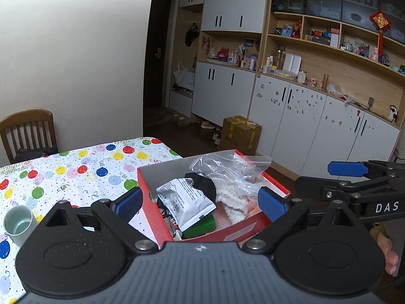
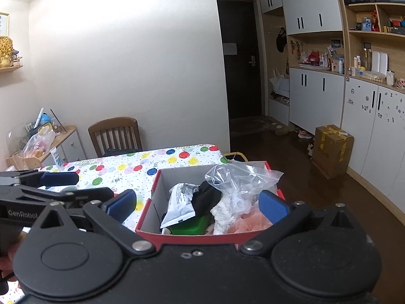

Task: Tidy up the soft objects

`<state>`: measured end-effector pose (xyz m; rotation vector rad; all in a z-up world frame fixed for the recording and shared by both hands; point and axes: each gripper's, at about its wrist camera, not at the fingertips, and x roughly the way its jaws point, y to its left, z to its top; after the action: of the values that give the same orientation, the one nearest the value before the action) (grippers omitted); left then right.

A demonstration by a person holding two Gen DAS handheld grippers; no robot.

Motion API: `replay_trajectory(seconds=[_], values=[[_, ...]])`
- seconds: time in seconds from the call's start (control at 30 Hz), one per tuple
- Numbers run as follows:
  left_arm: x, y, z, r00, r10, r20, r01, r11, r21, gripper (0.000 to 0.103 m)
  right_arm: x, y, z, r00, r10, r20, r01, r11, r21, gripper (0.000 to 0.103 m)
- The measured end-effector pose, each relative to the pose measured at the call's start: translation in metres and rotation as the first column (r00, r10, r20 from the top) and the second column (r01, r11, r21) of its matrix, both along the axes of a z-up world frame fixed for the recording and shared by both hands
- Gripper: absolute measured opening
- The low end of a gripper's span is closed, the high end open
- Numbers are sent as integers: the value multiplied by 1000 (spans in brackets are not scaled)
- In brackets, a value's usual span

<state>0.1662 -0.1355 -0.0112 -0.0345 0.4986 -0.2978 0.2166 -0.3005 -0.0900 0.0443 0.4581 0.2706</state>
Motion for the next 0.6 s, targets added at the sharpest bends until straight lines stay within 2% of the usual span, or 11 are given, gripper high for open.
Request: replay_trajectory(seconds=[0.6], values=[[3, 1, 0, 1000, -3, 12, 3, 1000, -11, 98, 6, -5, -2, 1000, -13, -5, 13, 1000, 11, 103]])
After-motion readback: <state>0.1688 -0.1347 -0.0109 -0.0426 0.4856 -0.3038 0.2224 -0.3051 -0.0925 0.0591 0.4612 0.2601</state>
